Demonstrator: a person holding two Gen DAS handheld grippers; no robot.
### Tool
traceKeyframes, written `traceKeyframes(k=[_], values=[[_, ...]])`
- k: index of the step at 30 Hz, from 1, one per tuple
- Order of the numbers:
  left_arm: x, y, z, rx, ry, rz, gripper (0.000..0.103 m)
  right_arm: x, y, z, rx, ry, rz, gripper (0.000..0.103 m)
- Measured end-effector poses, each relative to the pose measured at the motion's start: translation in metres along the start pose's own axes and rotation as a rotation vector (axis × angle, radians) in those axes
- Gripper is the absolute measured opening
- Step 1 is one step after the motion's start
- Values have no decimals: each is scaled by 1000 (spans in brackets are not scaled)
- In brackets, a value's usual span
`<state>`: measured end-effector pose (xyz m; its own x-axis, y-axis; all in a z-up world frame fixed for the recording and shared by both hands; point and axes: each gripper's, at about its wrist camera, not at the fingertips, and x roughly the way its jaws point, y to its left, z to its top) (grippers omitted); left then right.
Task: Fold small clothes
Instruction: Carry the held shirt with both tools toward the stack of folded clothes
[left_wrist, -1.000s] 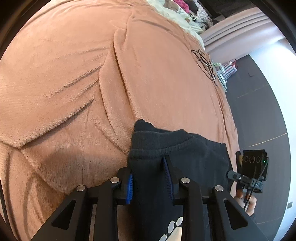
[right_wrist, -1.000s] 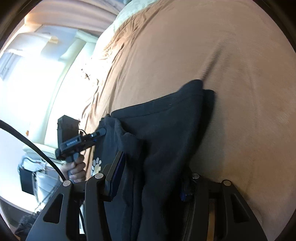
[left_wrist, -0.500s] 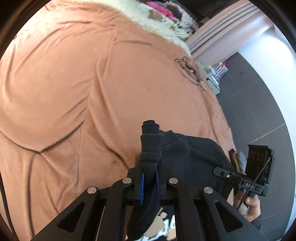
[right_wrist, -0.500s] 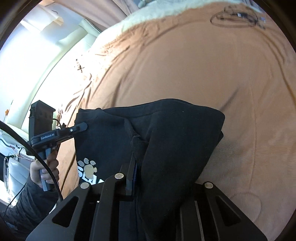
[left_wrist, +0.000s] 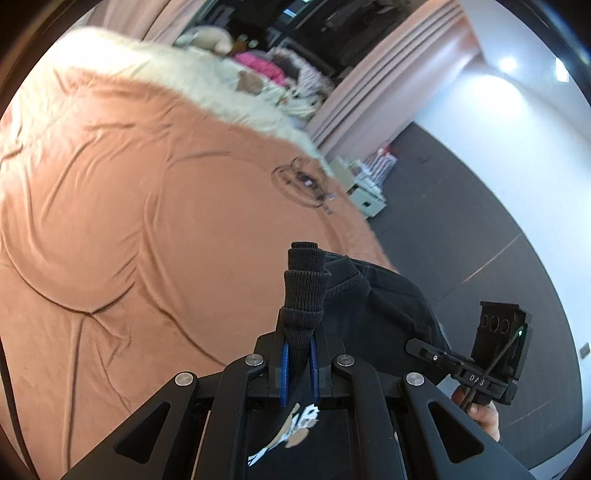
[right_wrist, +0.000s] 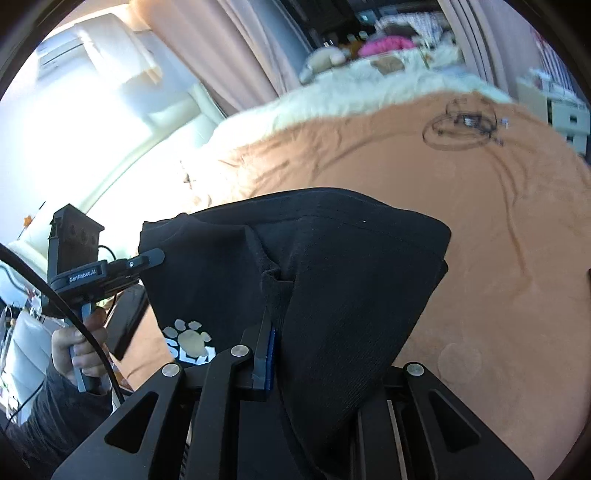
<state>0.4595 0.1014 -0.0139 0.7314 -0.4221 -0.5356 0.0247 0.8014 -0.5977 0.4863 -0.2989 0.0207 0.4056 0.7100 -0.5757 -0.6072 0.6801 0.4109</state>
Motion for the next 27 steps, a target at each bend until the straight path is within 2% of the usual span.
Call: traceKeyframes(k=[8, 13, 15, 19, 27], values=[[-63, -84, -2, 91, -88, -84, 8, -123, 26, -30, -44, -132, -40, 12], [-81, -148, -3, 165, -113, -138, 8, -201, 37, -36, -80, -201, -105, 11], [-80, -172, -3, 183, -110, -165, 8, -239, 34, -38, -84, -234, -134, 11], [-66, -220, -3, 235, -83, -215, 7, -289, 25, -46, -89, -274, -195, 11], [-7, -311, -20, 314, -4, -339, 7, -385, -9, -84, -63, -347, -325, 11]])
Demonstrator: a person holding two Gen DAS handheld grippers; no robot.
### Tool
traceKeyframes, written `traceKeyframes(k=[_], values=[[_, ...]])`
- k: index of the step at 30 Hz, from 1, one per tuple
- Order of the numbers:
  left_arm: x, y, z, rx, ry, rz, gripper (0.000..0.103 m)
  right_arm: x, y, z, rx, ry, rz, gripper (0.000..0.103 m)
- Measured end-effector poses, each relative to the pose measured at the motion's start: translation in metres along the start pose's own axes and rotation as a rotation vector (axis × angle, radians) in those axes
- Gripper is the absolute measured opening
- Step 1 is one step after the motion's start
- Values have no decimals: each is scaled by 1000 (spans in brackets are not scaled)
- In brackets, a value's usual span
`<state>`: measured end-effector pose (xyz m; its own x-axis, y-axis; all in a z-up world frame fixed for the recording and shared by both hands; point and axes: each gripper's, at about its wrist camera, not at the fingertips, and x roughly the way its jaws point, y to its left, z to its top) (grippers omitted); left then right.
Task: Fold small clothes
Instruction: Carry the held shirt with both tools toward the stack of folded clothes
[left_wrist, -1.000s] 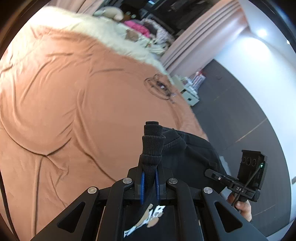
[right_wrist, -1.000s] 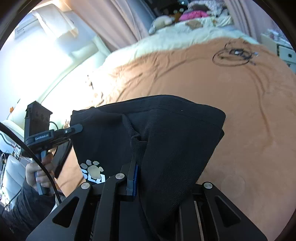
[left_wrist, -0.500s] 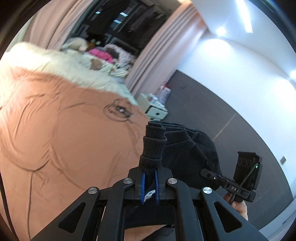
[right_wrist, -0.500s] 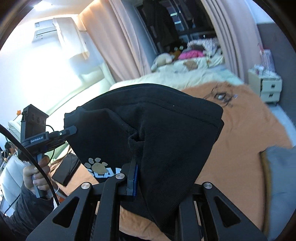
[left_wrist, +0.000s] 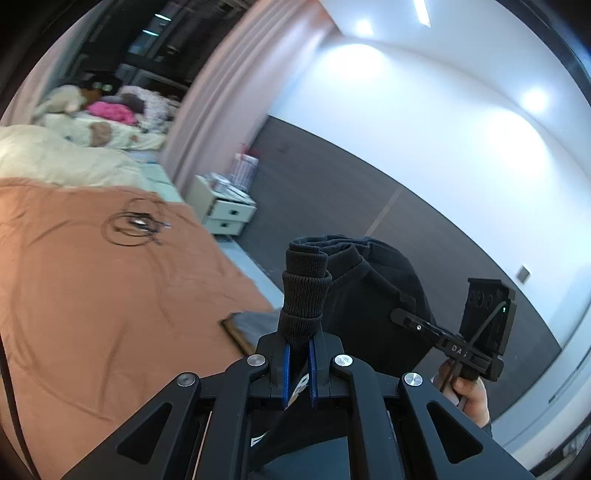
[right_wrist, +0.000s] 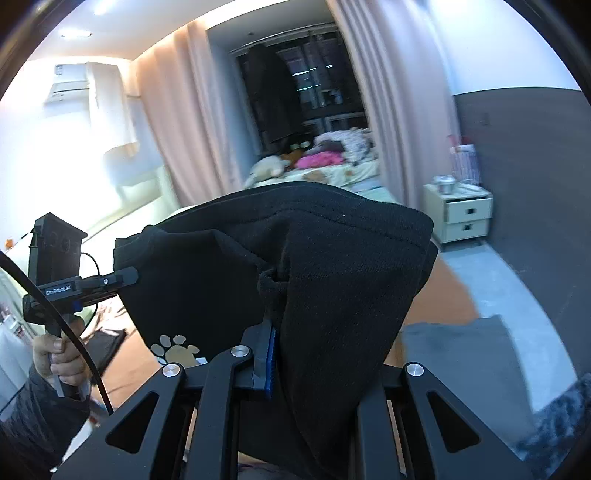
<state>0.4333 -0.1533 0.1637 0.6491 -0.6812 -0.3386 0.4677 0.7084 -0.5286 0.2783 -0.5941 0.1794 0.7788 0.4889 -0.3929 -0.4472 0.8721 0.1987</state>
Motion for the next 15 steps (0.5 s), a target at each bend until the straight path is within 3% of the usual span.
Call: traceKeyframes(k=[8, 15], values=[[93, -54, 2, 75, 95, -109, 7, -75, -48, -33, 50, -57, -135, 11], [156, -86, -4, 112, 161, -202, 7, -125, -40, -63, 68, -84, -249, 11]])
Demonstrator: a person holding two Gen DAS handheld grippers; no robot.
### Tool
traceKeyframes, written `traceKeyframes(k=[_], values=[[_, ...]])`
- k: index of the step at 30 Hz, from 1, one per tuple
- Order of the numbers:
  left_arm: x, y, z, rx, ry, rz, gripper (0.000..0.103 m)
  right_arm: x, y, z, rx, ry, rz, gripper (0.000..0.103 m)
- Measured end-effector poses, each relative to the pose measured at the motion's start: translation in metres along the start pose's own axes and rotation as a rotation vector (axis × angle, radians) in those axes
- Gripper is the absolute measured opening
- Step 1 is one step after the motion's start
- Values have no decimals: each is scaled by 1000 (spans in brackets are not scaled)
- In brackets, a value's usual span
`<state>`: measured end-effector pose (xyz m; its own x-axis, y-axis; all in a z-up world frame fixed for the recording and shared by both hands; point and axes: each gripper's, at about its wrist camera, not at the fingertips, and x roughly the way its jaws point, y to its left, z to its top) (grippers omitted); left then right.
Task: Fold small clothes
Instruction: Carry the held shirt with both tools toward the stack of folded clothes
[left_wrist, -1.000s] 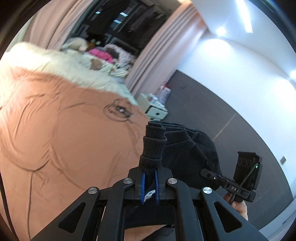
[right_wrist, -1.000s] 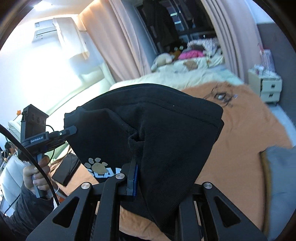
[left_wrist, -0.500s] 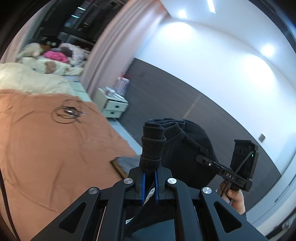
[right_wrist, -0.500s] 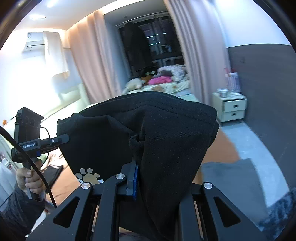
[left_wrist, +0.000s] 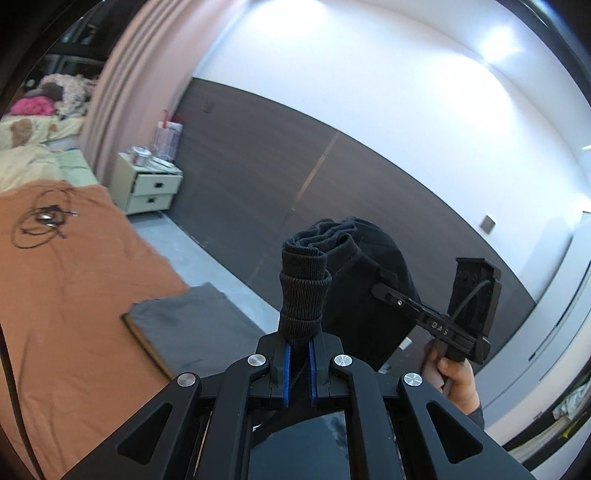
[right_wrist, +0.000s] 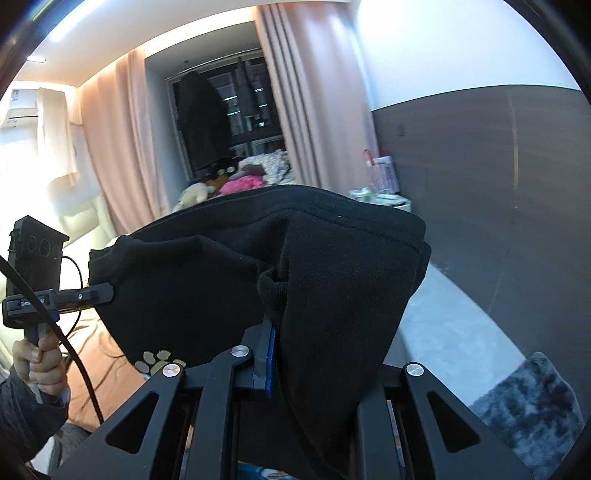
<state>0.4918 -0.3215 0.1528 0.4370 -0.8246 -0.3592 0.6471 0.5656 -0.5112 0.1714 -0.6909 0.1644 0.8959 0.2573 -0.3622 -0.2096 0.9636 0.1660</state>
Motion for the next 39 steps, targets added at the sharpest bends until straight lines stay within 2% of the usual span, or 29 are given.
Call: traceKeyframes(k=[6, 10, 20, 27, 34, 39], values=[[44, -3, -5, 3, 45, -45, 7, -3, 20, -7, 35, 4, -62, 11], [78, 14, -8, -17, 86, -47, 7, 18, 32, -1, 43, 34, -88, 11], [130, 106, 2, -109, 136, 22, 7, 85, 57, 0, 70, 123, -86, 11], [176, 170, 8, -171, 187, 84, 6, 133, 78, 0, 63, 219, -108, 11], [219, 232, -4, -222, 242, 133, 6, 174, 76, -8, 78, 313, -120, 11], [244, 272, -20, -268, 270, 168, 7, 203, 58, 1, 99, 373, -137, 12]])
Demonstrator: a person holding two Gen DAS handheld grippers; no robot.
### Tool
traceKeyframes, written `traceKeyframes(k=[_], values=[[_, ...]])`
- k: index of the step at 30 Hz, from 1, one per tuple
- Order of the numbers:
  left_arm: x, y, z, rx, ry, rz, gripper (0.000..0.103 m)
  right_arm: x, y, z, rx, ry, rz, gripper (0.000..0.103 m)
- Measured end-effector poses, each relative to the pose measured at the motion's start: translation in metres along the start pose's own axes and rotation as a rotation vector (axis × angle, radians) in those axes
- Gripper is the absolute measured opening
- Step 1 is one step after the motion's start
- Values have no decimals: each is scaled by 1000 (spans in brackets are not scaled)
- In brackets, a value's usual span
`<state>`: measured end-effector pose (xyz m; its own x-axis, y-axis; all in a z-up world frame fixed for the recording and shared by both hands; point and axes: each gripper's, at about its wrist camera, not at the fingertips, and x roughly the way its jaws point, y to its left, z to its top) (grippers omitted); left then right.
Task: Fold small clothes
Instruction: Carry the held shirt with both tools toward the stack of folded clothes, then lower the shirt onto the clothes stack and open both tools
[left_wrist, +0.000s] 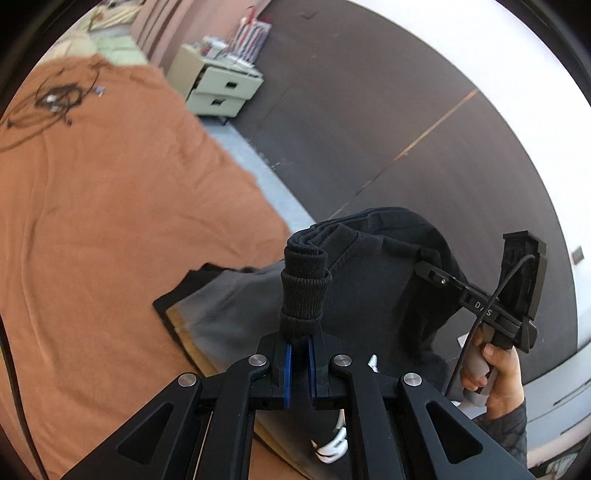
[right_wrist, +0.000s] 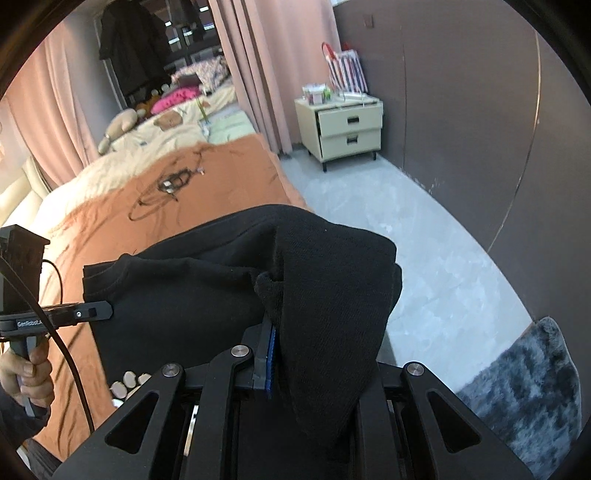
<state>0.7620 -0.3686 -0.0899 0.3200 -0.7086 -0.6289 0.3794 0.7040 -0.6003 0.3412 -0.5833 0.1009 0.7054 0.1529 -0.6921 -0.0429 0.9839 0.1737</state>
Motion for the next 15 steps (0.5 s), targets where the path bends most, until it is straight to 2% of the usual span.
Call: traceKeyframes(k=[1, 2, 4, 5, 6, 7, 8, 9, 11, 12, 14, 15], values=[[5, 5, 0, -7, 0, 7, 7, 3, -8, 5, 11, 17, -12, 12], [13, 11, -1, -5, 6, 25, 7, 12, -8, 7, 33, 43, -34, 17], [28, 17, -1, 12, 37, 94, 11, 22, -18, 14, 47, 81, -107, 38], [37, 21, -3, 11, 76, 146, 12, 26, -16, 19, 40, 91, -165, 60], [41, 24, -5, 2, 98, 164, 12, 22, -13, 21, 25, 79, -225, 64], [40, 27, -6, -9, 101, 167, 13, 20, -9, 23, 20, 69, -240, 64], [36, 28, -5, -12, 92, 172, 21, 12, -8, 25, 27, 56, -242, 64], [31, 28, -4, -7, 75, 195, 28, -3, -10, 28, 51, 37, -238, 64], [16, 24, -1, 22, 28, 261, 35, -24, -9, 31, 61, 22, -235, 64], [9, 22, 0, 30, 11, 275, 36, -33, -7, 30, 55, 25, -244, 64], [0, 18, 1, 34, -1, 254, 36, -41, -4, 29, 48, 29, -247, 64], [0, 17, 3, 36, 1, 243, 36, -47, -2, 29, 49, 46, -219, 64]])
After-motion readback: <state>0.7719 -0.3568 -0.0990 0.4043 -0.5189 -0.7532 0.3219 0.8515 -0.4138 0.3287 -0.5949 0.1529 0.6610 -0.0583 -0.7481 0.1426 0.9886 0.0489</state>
